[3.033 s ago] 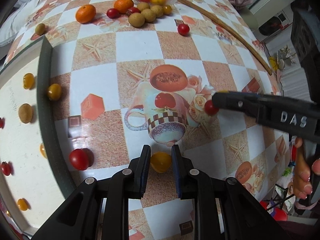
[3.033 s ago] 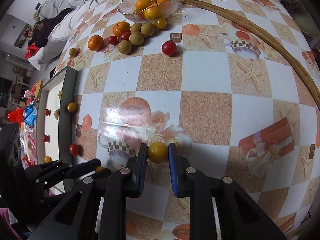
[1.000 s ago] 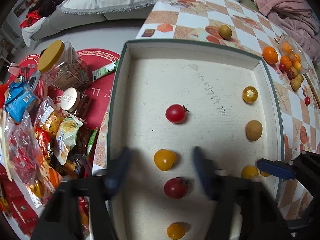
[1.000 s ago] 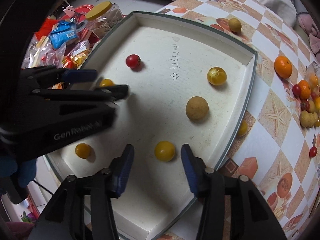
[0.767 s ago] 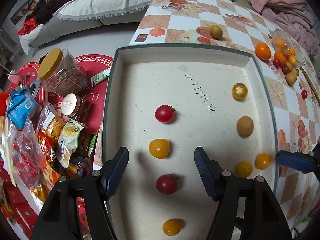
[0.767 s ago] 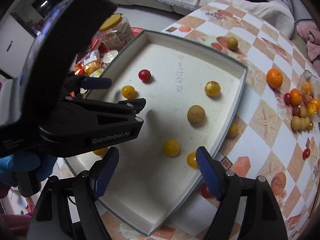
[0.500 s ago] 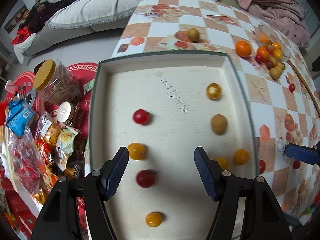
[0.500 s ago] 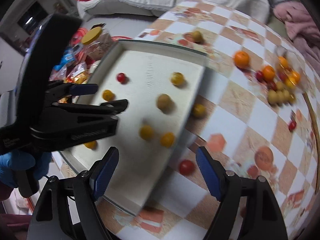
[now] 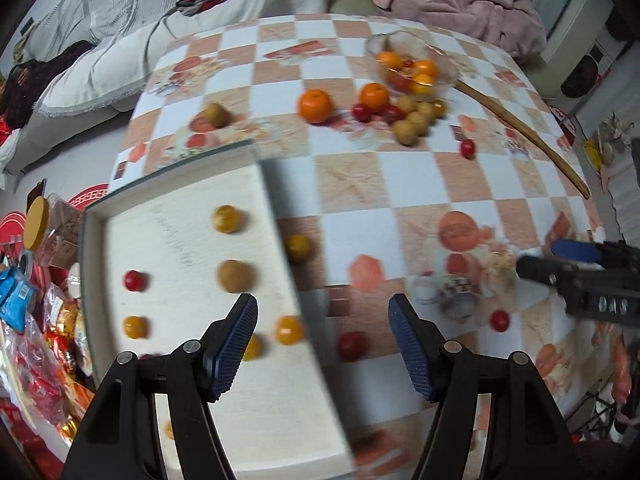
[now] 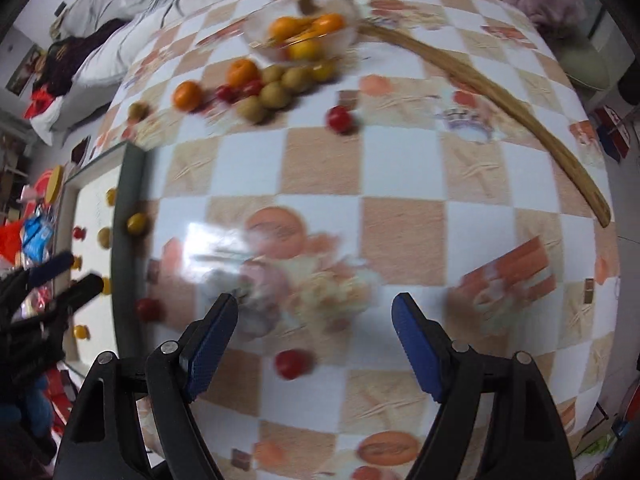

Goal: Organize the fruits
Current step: 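Move both open grippers back over red cherry tomatoes on the table, then grasp a red cherry tomato with the left gripper while the right grasps another red tomato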

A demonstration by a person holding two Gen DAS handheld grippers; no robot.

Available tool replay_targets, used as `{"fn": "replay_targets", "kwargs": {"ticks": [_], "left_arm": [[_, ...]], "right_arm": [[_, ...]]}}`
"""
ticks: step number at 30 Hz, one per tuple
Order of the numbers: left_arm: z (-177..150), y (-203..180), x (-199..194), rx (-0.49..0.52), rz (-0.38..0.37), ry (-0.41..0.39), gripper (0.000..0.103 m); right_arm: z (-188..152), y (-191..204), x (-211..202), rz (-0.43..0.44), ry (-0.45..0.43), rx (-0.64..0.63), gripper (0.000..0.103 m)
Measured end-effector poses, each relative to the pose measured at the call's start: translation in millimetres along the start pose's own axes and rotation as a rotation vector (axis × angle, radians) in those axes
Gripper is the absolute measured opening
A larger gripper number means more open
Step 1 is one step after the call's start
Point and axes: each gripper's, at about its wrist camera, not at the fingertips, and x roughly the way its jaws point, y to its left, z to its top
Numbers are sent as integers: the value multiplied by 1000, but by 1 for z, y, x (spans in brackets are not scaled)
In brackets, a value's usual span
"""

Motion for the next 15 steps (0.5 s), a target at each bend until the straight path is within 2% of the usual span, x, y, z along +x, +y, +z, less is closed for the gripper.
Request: {"fn": "replay_targets", "kwargs": {"ticks": [4, 9, 15], "left_arm": [[-5, -40, 7, -59, 5, 24, 69], [-16, -86, 19, -145, 11, 40, 69], [-31, -116, 32, -258, 44, 61, 69]], "right_arm": [[15, -25, 1, 23, 3, -40, 82], [36, -38, 10, 51, 10, -164, 82], [63, -41, 22, 66, 0, -256, 82]]}}
